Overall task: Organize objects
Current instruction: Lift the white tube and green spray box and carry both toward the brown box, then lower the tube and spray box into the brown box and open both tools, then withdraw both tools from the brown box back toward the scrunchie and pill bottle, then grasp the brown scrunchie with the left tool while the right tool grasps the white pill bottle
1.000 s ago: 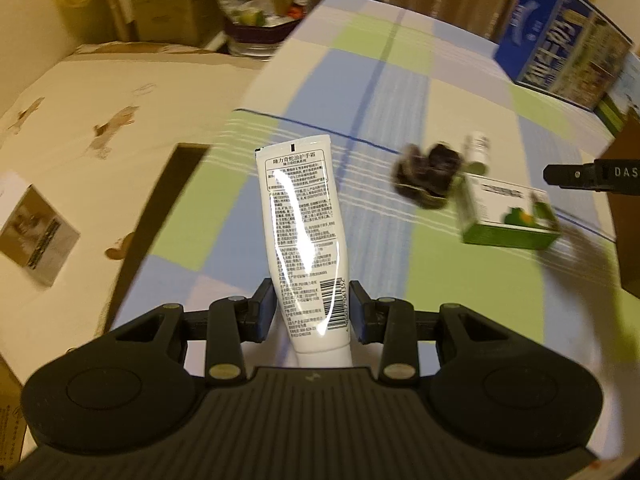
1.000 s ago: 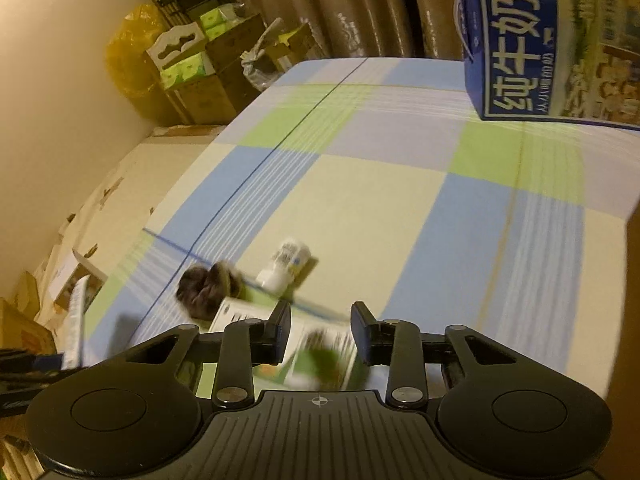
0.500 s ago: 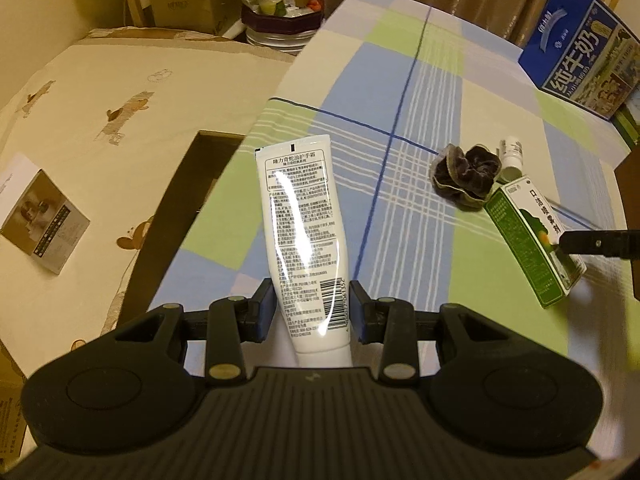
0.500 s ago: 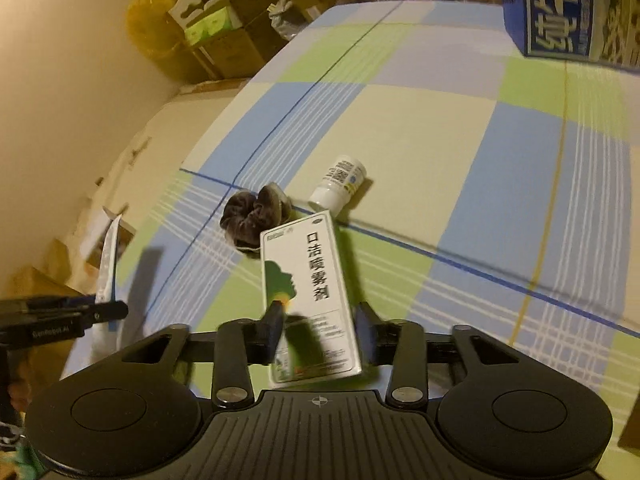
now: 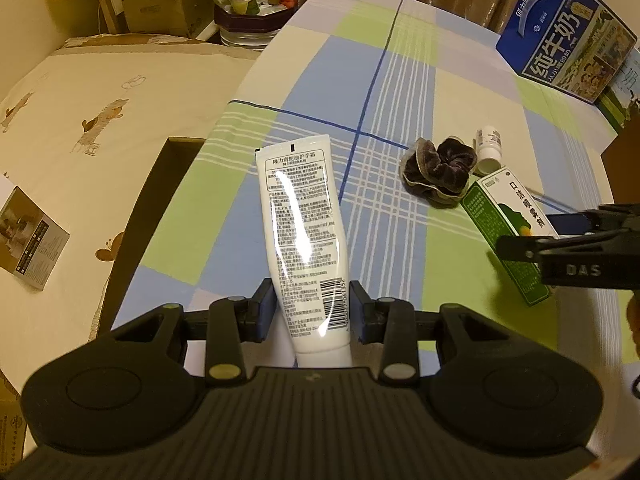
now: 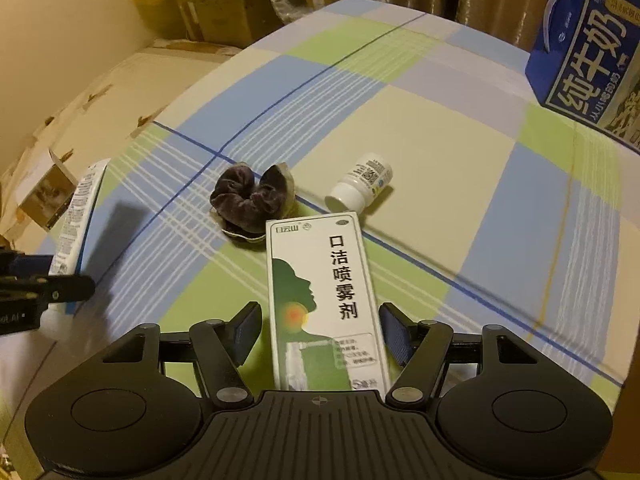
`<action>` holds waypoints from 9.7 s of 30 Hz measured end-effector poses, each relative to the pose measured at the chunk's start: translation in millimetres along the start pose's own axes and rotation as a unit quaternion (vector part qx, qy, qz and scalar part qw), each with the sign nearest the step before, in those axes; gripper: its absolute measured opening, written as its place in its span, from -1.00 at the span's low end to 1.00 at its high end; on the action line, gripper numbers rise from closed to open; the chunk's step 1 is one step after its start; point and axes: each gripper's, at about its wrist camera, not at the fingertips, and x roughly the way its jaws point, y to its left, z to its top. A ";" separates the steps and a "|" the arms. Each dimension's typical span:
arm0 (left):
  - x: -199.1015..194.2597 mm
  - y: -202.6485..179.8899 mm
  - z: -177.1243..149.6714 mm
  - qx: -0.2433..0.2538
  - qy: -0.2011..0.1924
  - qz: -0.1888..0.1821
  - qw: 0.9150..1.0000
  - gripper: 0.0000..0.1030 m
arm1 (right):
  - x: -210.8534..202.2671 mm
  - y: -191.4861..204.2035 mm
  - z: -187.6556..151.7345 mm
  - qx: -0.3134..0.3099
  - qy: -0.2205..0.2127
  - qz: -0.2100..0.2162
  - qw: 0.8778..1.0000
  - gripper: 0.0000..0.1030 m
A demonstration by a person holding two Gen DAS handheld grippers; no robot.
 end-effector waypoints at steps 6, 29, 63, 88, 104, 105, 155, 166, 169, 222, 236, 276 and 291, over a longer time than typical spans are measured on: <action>-0.7 -6.2 -3.2 0.007 0.004 -0.005 1.000 -0.36 | -3.6 -2.2 -4.7 0.002 -0.008 0.003 1.000 0.02; -23.0 -85.8 -16.8 0.089 -0.003 -0.066 0.994 -0.36 | -94.3 -52.1 -101.0 0.124 -0.008 0.019 0.992 0.01; -81.8 -272.3 -32.7 0.235 -0.036 -0.191 0.952 -0.36 | -271.1 -170.8 -211.9 0.283 -0.135 -0.051 0.948 0.01; -43.7 -472.7 46.5 0.282 -0.049 -0.224 0.932 -0.36 | -294.2 -335.8 -144.3 0.266 -0.180 -0.111 0.941 0.01; 34.5 -524.0 71.0 0.259 0.025 -0.181 0.948 -0.36 | -219.9 -394.2 -116.3 0.275 -0.112 -0.084 0.951 0.01; 37.5 -524.8 72.0 0.257 0.028 -0.180 0.949 -0.36 | -217.8 -396.4 -115.2 0.274 -0.110 -0.084 0.952 0.01; -36.0 -472.6 58.3 0.260 -0.038 -0.207 0.942 0.72 | -292.2 -359.7 -167.4 0.315 -0.155 -0.094 0.932 0.37; -72.1 -443.8 37.5 0.248 -0.053 -0.206 0.945 0.79 | -322.0 -320.5 -177.5 0.313 -0.179 -0.095 0.928 0.40; -78.9 -434.6 30.1 0.246 -0.054 -0.205 0.946 0.79 | -326.9 -309.5 -179.4 0.310 -0.182 -0.097 0.928 0.40; -104.2 -143.2 -19.9 0.135 -0.029 -0.112 0.984 0.79 | -213.8 -60.8 -139.2 0.231 -0.072 -0.012 0.970 0.41; -80.5 -102.4 0.6 0.121 -0.022 -0.091 0.988 0.79 | -166.3 -33.1 -110.4 0.214 -0.041 -0.005 0.976 0.41; 76.6 -99.8 82.4 0.188 -0.008 -0.068 0.980 0.40 | -81.1 -72.0 -63.1 0.255 -0.004 -0.039 0.966 0.41; 77.4 -77.7 96.7 0.144 -0.018 -0.078 0.986 -0.49 | -37.2 -57.4 4.0 0.195 -0.040 -0.004 0.980 0.41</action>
